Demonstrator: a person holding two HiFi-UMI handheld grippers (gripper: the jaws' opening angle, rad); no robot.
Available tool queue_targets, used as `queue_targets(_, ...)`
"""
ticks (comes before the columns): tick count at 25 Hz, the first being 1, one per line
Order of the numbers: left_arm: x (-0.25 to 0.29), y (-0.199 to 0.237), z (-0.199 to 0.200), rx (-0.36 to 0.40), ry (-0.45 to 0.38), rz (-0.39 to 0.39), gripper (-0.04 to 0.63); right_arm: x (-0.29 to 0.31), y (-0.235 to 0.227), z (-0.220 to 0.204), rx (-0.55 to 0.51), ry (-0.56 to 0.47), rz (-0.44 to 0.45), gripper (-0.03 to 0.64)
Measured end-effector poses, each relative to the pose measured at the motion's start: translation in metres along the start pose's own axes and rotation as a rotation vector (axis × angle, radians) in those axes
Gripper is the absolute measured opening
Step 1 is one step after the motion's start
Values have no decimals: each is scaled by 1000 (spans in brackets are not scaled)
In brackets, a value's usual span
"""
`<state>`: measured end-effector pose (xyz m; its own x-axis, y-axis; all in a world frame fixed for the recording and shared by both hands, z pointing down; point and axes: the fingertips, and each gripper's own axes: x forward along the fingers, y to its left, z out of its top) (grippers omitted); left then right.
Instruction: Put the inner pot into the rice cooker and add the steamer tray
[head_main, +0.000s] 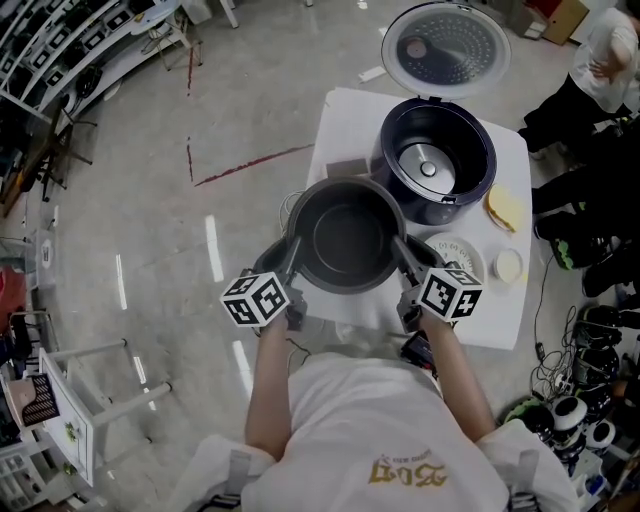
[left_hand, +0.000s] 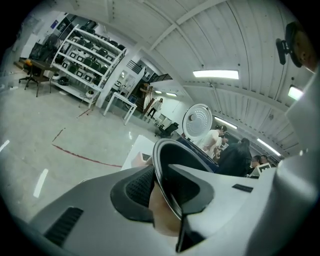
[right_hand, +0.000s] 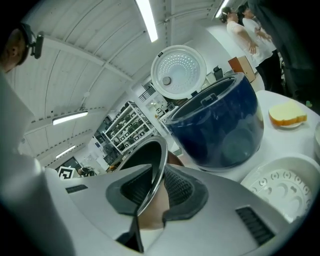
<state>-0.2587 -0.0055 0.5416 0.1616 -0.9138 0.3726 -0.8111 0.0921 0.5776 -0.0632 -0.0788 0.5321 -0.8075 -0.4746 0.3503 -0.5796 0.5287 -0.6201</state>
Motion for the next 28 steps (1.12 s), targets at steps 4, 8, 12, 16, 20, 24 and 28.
queue_targets(4, -8, -3, 17, -4, -40, -12, 97, 0, 17, 14, -26, -28, 28, 83)
queue_targets(8, -15, -11, 33, 5, -75, -26, 97, -2, 31, 29, -52, -55, 58, 83)
queue_targets(12, -22, -24, 47, 20, -112, -39, 95, -11, 42, 44, -78, -74, 84, 84)
queue_targets(16, -32, -33, 64, 30, -150, -55, 95, -15, 59, 59, -106, -104, 100, 83)
queue_targets(20, -36, -40, 77, 38, -172, -66, 95, -18, 68, 71, -119, -128, 113, 83)
queue_targets(24, -41, -49, 93, 50, -192, -84, 94, -23, 79, 84, -131, -158, 125, 83)
queue_targets(28, -40, -61, 110, 69, -206, -109, 94, -27, 86, 100, -137, -193, 130, 83)
